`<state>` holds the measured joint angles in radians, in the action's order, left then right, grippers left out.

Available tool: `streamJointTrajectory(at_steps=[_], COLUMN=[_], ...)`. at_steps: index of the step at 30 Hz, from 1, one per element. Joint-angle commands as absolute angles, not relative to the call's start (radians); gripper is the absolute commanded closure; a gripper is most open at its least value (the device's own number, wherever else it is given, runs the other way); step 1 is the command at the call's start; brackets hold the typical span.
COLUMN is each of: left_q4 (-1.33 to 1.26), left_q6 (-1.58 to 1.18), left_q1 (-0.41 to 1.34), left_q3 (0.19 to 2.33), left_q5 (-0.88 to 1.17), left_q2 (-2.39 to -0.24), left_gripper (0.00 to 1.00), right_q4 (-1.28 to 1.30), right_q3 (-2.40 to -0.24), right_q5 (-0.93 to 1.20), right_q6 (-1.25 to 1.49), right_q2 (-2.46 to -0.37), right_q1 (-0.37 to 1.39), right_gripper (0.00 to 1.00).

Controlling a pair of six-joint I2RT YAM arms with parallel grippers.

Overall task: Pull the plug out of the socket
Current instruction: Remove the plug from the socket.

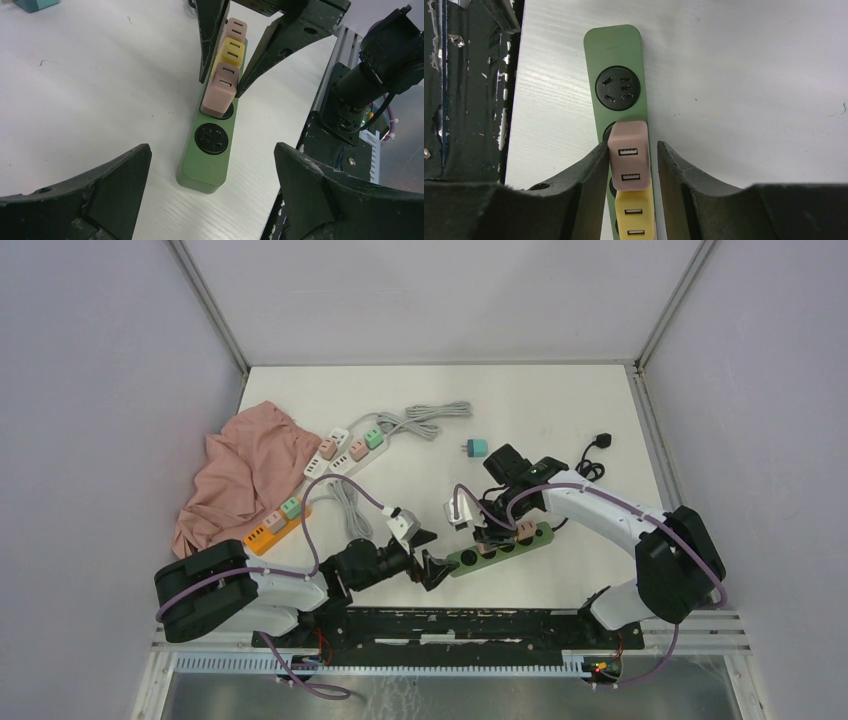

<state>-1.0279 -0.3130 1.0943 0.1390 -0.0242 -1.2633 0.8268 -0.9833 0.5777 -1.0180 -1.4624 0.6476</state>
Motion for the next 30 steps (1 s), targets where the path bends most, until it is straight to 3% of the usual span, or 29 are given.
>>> streamJointTrajectory(at_steps=[1, 10, 17, 23, 30], left_q4=[-1.094, -1.152, -1.244, -1.447, -1.457], left_q6=[-0.306, -0.310, -0.282, -0.248, -0.160], left_q1=[1.090, 1.091, 1.091, 1.096, 1.158], left_q3=[0.125, 0.118, 0.107, 0.077, 0.109], left_q5=[-0.036, -0.019, -0.001, -0.010, -0.093], left_q2=[-1.261, -1.308, -1.401, -1.532, -1.621], left_gripper=[0.00, 0.00, 0.02, 0.04, 0.04], right_q4=[0.815, 0.849, 0.882, 0.870, 0.857], right_q3=[-0.983, -0.983, -1.007, -1.002, -1.001], right_q5=[0.546, 0.543, 0.600, 0.664, 0.688], right_q6=[-1.026, -1.075, -1.082, -1.072, -1.058], right_q2=[-1.485, -1.495, -1.484, -1.457, -1.458], right_q1=[0.672, 0.688, 0.690, 0.690, 0.689], right_gripper=[0.57, 0.70, 1.00, 1.00, 1.00])
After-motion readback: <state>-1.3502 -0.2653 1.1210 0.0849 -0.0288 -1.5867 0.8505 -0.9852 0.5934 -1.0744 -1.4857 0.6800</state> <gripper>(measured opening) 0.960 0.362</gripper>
